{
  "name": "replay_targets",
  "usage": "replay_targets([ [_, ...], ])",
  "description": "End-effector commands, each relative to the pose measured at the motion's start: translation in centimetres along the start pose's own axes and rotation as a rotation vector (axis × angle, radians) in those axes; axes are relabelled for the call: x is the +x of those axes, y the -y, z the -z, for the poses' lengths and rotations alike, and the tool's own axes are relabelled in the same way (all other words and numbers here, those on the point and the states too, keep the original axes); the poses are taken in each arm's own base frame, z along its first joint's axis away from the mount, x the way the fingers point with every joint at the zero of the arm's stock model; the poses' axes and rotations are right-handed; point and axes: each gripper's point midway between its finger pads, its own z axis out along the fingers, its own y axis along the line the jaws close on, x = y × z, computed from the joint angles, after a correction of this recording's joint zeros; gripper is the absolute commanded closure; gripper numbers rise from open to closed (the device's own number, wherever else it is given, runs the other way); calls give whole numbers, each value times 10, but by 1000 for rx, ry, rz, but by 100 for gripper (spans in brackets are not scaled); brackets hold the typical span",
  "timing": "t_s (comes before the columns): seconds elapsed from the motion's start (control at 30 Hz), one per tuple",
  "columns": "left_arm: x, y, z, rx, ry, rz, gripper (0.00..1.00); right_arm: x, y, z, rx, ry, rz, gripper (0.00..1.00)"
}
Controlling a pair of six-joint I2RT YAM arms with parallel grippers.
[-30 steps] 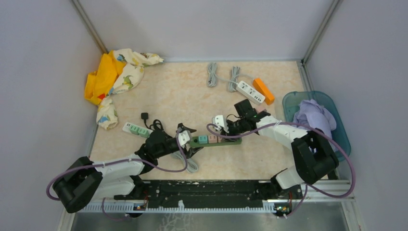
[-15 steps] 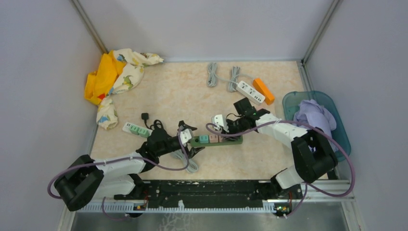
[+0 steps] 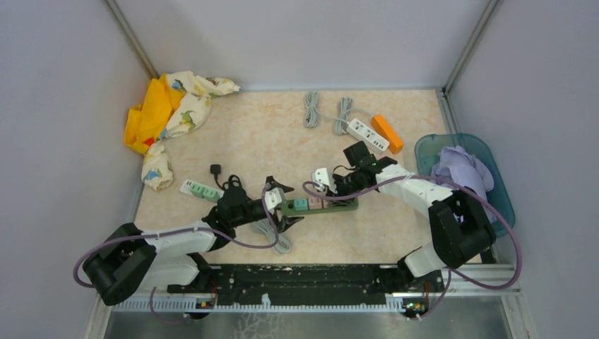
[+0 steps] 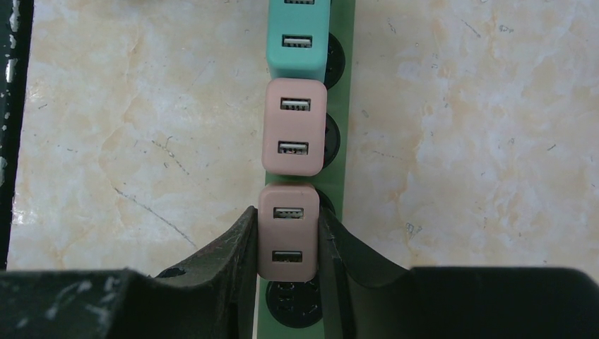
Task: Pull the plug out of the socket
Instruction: Remove the plug from the socket.
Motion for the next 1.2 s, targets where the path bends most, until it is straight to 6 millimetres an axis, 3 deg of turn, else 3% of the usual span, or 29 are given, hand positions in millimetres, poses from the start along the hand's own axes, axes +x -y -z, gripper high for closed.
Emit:
replay_targets([
  [0.0, -24, 2, -4, 30, 96, -28, 0, -20, 9, 8, -2, 55, 45, 100],
  [0.73, -11, 4, -17, 92, 68, -50, 1, -19, 9, 7, -6, 56, 40, 100],
  [1.17, -1, -1, -37, 150, -11, -2, 19, -21, 10, 8, -4, 61, 40, 100],
])
